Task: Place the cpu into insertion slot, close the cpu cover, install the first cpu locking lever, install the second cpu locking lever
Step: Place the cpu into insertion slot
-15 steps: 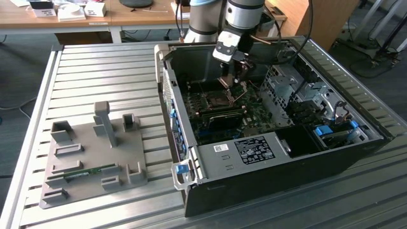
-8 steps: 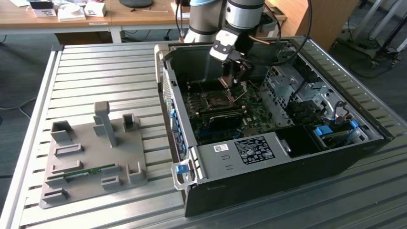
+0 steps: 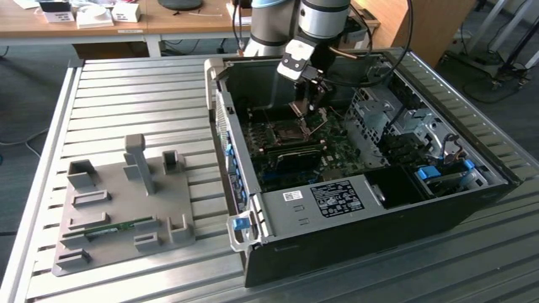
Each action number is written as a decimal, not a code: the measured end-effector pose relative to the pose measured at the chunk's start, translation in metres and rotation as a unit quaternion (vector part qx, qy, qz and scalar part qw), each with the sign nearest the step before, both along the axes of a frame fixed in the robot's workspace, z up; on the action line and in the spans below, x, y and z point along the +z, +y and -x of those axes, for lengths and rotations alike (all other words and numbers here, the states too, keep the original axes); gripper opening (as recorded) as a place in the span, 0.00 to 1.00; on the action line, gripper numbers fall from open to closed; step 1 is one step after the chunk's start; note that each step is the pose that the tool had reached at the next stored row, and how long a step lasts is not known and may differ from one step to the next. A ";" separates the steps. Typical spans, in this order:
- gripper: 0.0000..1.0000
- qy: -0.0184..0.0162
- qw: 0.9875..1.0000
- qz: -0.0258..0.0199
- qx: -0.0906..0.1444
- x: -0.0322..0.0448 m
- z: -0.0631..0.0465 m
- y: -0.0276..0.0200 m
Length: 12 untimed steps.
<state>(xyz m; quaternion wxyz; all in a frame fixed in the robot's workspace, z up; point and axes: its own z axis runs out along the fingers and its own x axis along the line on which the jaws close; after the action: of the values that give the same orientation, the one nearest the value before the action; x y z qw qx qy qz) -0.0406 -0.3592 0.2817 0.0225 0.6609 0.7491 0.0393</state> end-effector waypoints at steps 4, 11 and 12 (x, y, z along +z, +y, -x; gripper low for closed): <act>0.54 0.000 1.000 0.000 0.000 0.0000 0.000 0.0000; 0.54 0.020 1.000 0.000 0.000 -0.0003 0.000 0.0000; 0.54 0.020 1.000 0.000 0.000 -0.0003 0.000 0.0000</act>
<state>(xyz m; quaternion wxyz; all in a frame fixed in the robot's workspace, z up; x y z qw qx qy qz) -0.0403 -0.3592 0.2814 0.0079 0.6619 0.7491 0.0263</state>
